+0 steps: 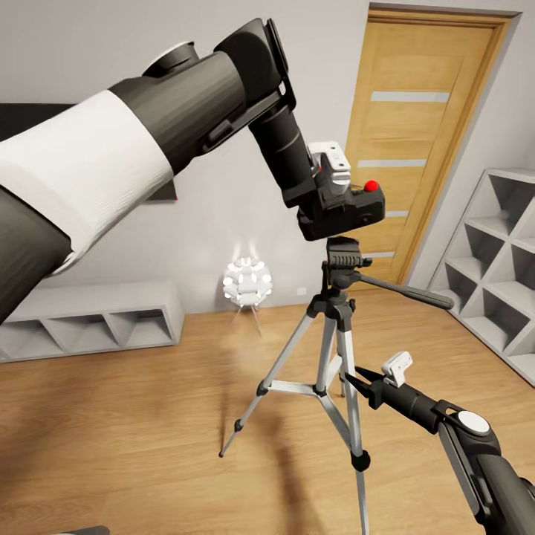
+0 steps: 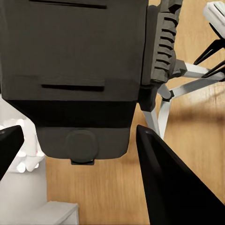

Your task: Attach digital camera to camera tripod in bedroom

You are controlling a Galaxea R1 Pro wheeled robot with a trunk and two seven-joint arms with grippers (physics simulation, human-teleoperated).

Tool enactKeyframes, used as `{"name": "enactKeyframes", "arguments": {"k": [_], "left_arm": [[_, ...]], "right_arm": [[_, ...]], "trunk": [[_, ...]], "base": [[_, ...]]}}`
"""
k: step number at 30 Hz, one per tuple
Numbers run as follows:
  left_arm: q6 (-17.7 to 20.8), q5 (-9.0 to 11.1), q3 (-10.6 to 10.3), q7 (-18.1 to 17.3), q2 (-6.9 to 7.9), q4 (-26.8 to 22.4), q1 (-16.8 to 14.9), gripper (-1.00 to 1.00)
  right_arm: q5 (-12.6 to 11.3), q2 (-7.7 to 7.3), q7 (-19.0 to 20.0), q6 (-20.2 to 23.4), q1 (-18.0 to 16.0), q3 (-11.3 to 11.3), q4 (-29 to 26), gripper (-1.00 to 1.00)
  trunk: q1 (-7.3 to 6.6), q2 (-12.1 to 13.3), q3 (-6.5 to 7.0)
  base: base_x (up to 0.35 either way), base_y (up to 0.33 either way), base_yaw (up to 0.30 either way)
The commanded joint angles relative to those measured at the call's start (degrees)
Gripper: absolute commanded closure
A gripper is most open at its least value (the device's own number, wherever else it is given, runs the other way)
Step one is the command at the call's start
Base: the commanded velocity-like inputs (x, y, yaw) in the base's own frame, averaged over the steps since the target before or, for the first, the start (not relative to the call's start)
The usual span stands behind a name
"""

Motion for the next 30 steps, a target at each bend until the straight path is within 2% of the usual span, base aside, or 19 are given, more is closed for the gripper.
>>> {"name": "enactKeyframes", "arguments": {"k": [1,6,16,30], "left_arm": [[0.5,0.0,-0.1,-0.2,-0.01,0.1,-0.1,1.00],[0.4,-0.3,-0.1,-0.2,-0.01,0.4,-0.2,1.00],[-4.3,0.1,-0.1,-0.6,-0.01,0.5,-0.1,1.00],[-4.8,-0.3,-0.4,-2.6,-0.01,1.4,0.8,1.00]], "right_arm": [[1.2,0.00,0.3,0.5,0.0,0.0,0.7,1.00],[1.2,0.06,0.3,0.5,0.1,0.1,0.7,1.00],[1.2,0.09,0.2,0.5,0.2,0.1,0.7,1.00],[1.4,0.09,0.2,0.5,0.2,0.1,0.7,1.00]], "trunk": [[0.02,-0.1,-0.10],[0.02,-0.1,-0.10],[0.02,-0.1,-0.10],[0.02,-0.1,-0.10]], "base": [[0.000,0.000,0.000],[0.000,0.000,0.000],[0.000,0.000,0.000],[0.000,0.000,0.000]]}}
